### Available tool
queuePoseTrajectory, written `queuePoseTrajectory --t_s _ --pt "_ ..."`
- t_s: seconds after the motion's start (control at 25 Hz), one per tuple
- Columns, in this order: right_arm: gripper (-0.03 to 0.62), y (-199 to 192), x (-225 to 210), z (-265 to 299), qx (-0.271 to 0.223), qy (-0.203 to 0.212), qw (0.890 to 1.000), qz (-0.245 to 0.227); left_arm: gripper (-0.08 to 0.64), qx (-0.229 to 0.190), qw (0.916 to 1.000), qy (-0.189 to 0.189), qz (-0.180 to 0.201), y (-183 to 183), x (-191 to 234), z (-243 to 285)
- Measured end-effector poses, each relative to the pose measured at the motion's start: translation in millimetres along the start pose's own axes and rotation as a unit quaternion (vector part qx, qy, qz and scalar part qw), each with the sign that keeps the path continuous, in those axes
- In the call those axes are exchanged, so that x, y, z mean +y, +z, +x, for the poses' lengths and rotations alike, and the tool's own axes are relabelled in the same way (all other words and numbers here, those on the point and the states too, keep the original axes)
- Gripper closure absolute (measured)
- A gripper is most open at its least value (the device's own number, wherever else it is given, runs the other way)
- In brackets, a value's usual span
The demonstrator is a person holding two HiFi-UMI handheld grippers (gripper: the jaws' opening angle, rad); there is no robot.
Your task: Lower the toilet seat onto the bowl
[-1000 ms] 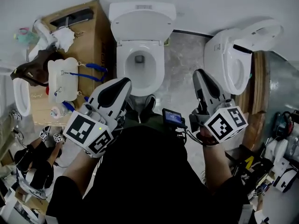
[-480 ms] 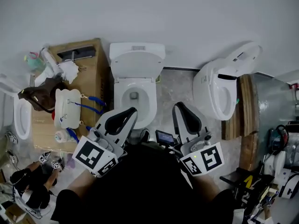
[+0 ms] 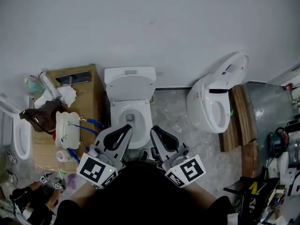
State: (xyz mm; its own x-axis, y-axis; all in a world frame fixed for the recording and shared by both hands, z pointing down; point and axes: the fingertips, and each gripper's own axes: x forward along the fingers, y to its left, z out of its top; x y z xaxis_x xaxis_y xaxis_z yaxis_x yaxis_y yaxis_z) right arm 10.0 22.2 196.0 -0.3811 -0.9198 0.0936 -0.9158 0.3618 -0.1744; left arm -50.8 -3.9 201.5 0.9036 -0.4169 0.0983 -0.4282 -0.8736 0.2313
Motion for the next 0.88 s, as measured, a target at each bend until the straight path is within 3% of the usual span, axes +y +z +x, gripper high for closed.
queuePoseTrajectory --t_s 0.44,0.88 --pt "0.541 6.6 5.3 5.7 -0.002 0.005 1.0 -0.015 0.529 -0.013 0.9996 0.012 0.024 14.0 7.6 -8.9" --pt "0.541 7.0 5.4 6.2 0.002 0.001 1.0 -0.01 0.529 -0.015 0.9996 0.015 0.019 15.4 11.2 -12.9"
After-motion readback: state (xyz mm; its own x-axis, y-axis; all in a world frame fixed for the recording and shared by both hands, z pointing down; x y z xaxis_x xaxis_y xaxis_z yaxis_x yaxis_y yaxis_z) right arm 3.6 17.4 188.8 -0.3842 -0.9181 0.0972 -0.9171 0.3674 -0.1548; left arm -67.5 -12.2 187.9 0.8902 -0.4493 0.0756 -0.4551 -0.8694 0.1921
